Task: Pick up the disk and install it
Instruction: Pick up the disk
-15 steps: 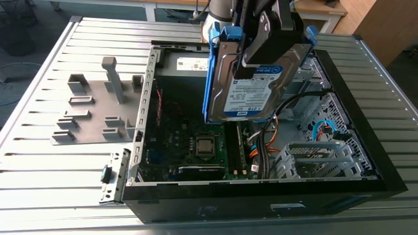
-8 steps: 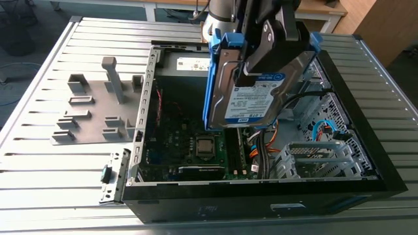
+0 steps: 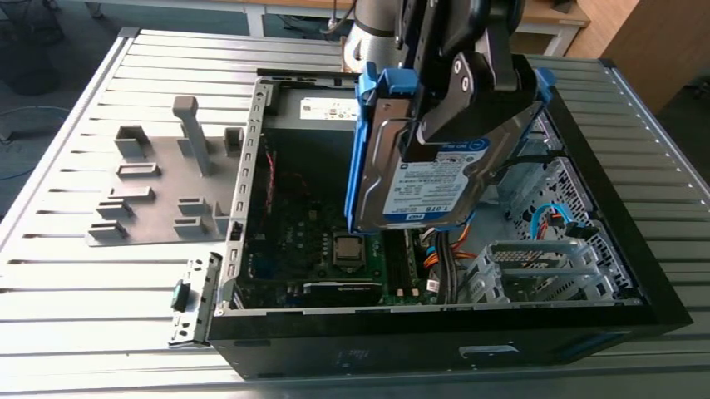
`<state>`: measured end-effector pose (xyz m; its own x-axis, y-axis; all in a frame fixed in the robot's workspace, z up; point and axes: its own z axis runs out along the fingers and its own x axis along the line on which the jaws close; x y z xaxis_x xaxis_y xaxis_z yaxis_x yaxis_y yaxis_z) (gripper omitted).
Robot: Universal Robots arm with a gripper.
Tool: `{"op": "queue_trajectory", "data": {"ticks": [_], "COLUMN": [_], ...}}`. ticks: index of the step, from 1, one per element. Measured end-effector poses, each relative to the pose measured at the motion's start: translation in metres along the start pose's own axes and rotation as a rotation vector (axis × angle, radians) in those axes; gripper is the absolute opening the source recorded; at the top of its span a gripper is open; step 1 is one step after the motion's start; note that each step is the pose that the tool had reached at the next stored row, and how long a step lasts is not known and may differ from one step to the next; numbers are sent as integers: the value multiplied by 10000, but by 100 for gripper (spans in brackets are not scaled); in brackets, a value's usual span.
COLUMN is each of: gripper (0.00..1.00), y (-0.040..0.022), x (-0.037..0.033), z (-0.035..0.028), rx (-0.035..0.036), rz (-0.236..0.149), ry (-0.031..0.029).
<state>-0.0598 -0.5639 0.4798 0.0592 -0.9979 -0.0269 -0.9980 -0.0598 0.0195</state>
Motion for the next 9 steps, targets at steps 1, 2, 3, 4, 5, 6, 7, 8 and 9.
{"op": "queue_trajectory", "data": {"ticks": [1,2,3,4,5,6,7,8,9], "gripper": [37,37,37,37,37,37,37,37,37], "y": [0,-1,-1,-1,-1,-1,-1,-1,-1], "x": [0,0,0,0,0,1,1,1,1], "z": [0,0,0,0,0,0,0,0,0], "rx": [0,0,0,0,0,0,0,0,0], "rz": [1,0,-1,-1,-2,-1,-1,-1,12], "ry": [0,-1,-1,0,0,0,0,0,0]}}
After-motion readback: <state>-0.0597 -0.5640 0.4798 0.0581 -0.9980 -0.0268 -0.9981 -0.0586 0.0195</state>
